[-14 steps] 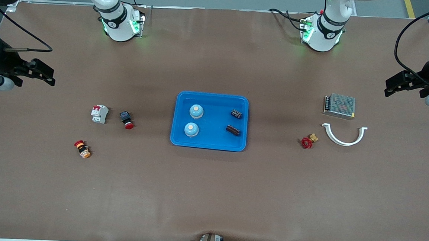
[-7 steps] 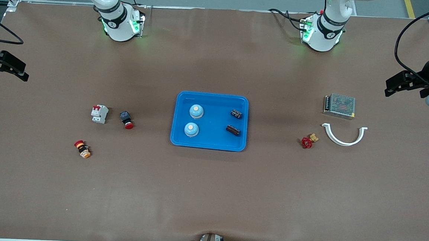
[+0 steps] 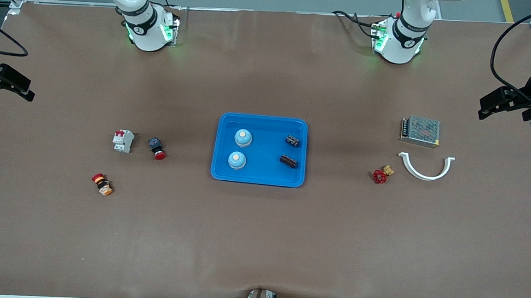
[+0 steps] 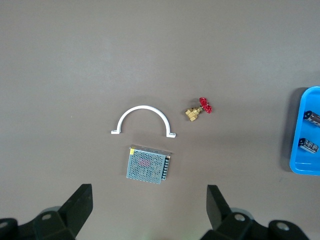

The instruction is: Place electrolytic capacitor and blue bell in tray

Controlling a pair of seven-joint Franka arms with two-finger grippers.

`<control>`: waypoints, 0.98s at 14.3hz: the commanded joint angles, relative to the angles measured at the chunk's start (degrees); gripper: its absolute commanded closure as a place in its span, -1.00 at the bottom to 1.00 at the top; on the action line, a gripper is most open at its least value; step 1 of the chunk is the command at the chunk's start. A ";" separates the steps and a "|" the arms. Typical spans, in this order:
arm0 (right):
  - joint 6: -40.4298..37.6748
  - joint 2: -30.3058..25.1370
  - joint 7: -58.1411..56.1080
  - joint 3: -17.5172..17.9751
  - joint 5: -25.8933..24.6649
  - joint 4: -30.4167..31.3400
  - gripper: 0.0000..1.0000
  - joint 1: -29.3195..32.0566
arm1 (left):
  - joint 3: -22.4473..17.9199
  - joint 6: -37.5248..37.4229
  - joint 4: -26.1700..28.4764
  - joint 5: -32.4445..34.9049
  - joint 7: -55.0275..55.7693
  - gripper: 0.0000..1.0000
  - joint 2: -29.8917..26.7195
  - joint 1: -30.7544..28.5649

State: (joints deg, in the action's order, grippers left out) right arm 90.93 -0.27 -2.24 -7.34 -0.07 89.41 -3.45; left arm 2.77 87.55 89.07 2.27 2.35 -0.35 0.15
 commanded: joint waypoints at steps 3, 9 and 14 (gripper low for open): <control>-0.49 -0.26 1.28 1.62 0.25 -0.55 -1.00 2.04 | -0.05 -0.10 -1.27 -0.16 -1.12 -1.00 0.09 -0.06; -0.58 -0.26 1.27 1.71 -0.19 -1.16 -1.00 0.56 | 0.04 -0.36 -1.18 -0.95 -1.20 -1.00 0.00 0.03; -0.40 -0.17 1.19 1.71 -0.72 -1.52 -1.00 0.02 | 2.67 -0.54 -1.18 -0.96 -1.20 -1.00 0.00 1.08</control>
State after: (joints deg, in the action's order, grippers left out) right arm 90.99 -0.27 -1.56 -5.76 -0.07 88.60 -3.37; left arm 4.45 87.53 88.60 2.26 2.22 -0.35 1.12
